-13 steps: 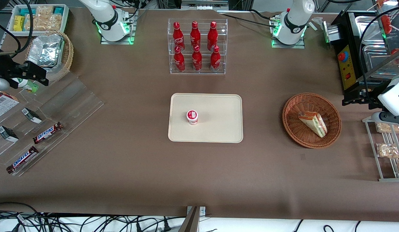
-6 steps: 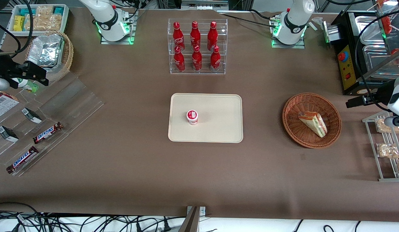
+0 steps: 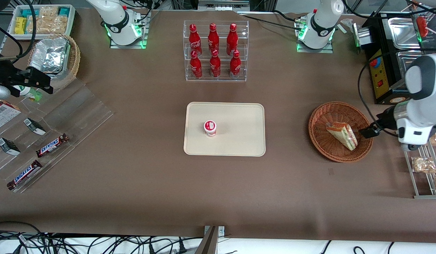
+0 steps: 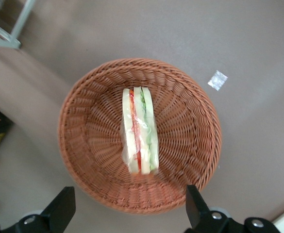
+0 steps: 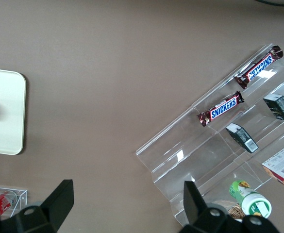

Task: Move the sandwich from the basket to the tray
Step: 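Lower the open left gripper around the sandwich in the basket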

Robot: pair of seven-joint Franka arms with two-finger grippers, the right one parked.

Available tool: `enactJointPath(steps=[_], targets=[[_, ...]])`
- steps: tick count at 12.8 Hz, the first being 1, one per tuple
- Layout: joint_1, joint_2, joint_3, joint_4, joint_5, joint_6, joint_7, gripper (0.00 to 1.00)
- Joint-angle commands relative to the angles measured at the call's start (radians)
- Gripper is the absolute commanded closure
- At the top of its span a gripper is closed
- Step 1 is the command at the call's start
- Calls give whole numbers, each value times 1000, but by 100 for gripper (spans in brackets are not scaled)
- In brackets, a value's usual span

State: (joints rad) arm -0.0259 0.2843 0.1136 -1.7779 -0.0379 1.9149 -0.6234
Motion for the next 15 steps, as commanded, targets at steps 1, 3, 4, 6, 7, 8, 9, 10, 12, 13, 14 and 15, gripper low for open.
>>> enactJointPath(steps=[1, 3, 4, 6, 7, 8, 9, 10, 12, 13, 14, 15], targets=[[0, -83, -5, -191, 26, 175, -44, 0], [0, -97, -5, -300, 55, 306, -45, 0], [-2, -96, -6, -333, 87, 353, -56, 0], [-3, -88, -22, -386, 93, 450, -105, 0], [-3, -83, -22, -394, 93, 472, -122, 0], [-5, -79, -26, -393, 93, 475, -154, 0], [-6, -79, -43, -394, 95, 475, -179, 0], [-6, -76, -48, -394, 113, 477, -199, 0], [-6, -47, -52, -393, 200, 492, -260, 0], [-6, -28, -52, -397, 226, 524, -278, 0], [-5, -16, -54, -397, 237, 530, -283, 0], [-5, -14, -52, -397, 239, 533, -285, 0]])
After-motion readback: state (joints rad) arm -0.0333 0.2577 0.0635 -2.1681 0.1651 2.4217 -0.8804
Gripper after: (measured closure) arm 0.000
